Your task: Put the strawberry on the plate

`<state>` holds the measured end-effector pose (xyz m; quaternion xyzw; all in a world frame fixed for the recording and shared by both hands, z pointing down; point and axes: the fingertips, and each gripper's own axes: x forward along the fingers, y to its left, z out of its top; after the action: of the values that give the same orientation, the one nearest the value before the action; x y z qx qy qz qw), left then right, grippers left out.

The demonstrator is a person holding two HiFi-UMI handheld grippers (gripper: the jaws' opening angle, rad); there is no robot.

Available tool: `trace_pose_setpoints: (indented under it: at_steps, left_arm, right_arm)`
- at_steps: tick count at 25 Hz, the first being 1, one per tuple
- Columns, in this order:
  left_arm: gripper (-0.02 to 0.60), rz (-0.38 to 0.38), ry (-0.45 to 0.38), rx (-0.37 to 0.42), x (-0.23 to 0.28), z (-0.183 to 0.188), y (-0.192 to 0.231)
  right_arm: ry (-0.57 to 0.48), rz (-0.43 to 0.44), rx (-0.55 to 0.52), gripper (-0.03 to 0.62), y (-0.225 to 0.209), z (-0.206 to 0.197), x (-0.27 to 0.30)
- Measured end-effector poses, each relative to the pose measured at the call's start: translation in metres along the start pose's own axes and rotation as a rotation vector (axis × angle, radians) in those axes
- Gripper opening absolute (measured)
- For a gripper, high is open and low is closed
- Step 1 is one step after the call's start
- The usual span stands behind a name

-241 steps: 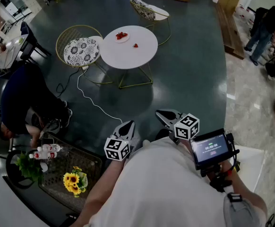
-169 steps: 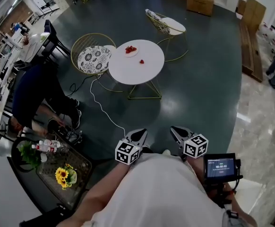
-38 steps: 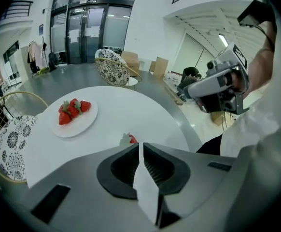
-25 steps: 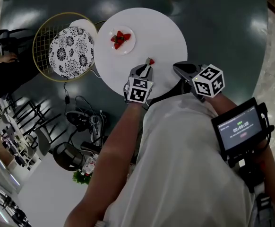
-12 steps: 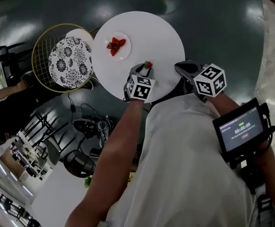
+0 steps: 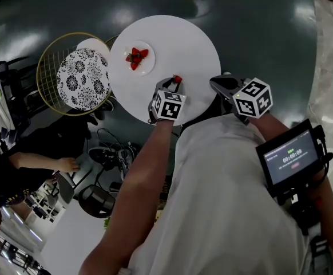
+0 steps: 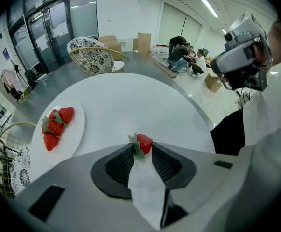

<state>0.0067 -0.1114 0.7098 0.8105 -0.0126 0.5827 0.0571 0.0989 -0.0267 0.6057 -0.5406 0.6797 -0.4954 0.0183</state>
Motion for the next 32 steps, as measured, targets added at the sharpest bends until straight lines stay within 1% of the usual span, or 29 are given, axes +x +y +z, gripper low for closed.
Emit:
trace_pose_setpoints:
  at_steps: [5,12,18,24,29,32]
  left_arm:
    - [0.118,0.005,-0.027,-0.015,-0.002,0.003,-0.001]
    - [0.118,-0.016,-0.079,-0.082,-0.007,0.006,-0.004]
    - [0.118,-0.007,-0.143,-0.182,-0.020,0.008,-0.007]
    - [0.118,0.028,-0.226,-0.359,-0.038,-0.002,-0.007]
    - [0.118,0.066,-0.270,-0.437,-0.054,-0.013,-0.005]
    - [0.118,0.082,-0.294,-0.483,-0.064,-0.019,-0.007]
  right_arm:
    - [0.009,0.006,-0.015,0.008,0.001,0.000,0.001]
    - [0.026,0.017,-0.047,0.008,0.003,0.005,0.005]
    - [0.062,0.045,-0.096,0.008,0.009,0.009,0.010]
    - [0.094,0.079,-0.153,0.008,0.017,0.018,0.017]
    - [0.125,0.102,-0.195,0.008,0.026,0.028,0.022]
    - [0.142,0.113,-0.206,0.008,0.033,0.027,0.023]
